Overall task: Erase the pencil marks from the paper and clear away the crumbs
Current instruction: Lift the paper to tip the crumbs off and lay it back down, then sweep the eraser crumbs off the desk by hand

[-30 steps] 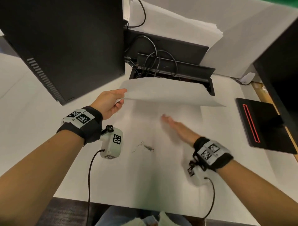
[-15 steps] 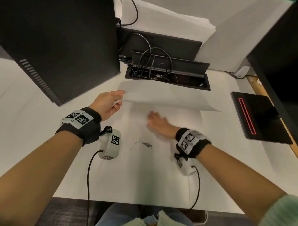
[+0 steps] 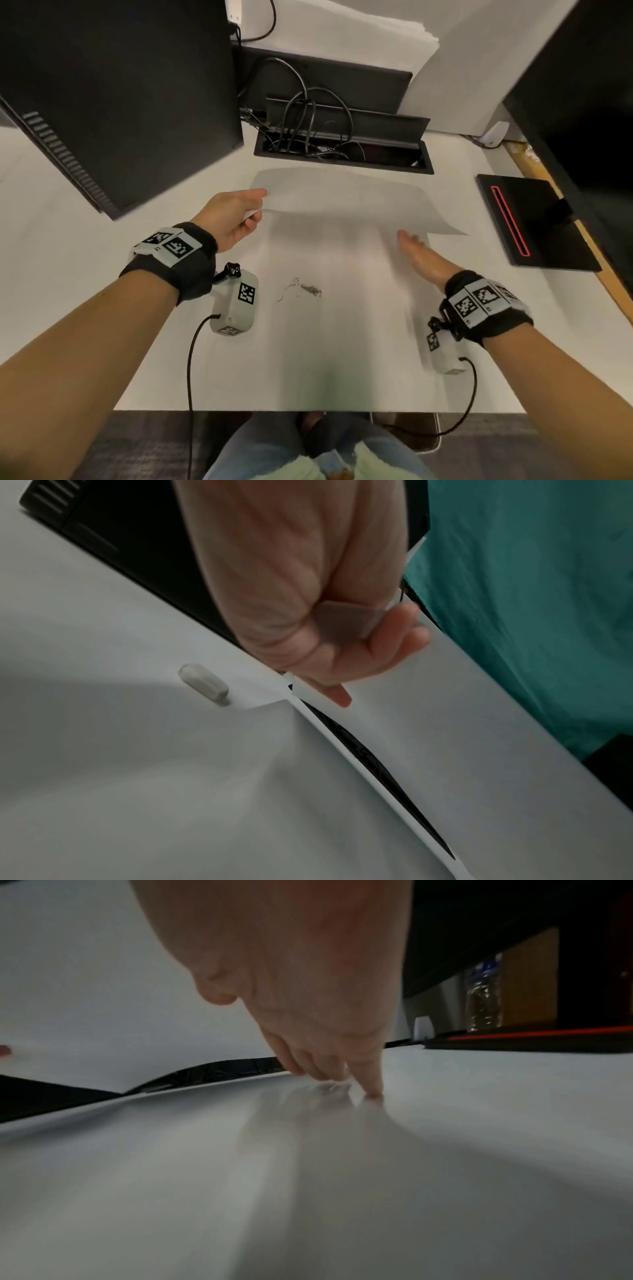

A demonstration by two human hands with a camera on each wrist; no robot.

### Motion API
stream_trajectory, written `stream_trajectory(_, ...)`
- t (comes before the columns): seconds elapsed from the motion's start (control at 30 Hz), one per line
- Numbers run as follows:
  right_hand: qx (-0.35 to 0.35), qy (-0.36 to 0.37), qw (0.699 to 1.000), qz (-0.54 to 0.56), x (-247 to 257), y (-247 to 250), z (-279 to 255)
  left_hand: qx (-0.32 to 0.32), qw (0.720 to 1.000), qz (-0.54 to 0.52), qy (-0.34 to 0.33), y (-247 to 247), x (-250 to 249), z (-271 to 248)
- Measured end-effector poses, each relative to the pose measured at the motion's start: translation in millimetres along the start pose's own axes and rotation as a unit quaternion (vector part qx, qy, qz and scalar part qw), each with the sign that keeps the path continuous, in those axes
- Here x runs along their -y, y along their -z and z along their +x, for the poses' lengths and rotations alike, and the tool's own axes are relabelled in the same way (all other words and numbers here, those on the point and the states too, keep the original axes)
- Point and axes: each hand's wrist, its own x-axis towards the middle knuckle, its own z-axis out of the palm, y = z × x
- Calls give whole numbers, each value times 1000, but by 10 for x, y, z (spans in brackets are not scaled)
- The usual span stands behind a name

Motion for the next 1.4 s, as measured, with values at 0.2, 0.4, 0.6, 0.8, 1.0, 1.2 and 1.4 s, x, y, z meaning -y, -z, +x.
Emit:
stream_trajectory(0.2, 112, 87, 979, -148, 90, -723, -181, 11, 1000, 23, 4, 23, 138, 24)
stream_trajectory(0.4, 97, 124, 985, 64, 86, -736, -228, 21, 999, 40, 2, 33, 194, 39)
stream_trajectory(0.6, -51, 164, 978, 121, 93, -624, -30, 26, 999, 30, 4, 71, 183, 72)
stream_trajectory(0.8, -73, 181, 978, 71, 246, -756, 54, 23, 999, 30, -3, 74, 138, 135)
stream_trajectory(1.0, -197, 256, 946, 32, 282, -656, 62, 50, 997, 56, 7, 118, 131, 190)
stream_trajectory(1.2, -175, 270, 923, -210, 296, -559, 333, 67, 995, 68, -11, 95, 100, 184)
stream_trajectory(1.4, -230, 232, 937, -125, 385, -483, 490, 55, 985, 139, -83, 160, 278, 60)
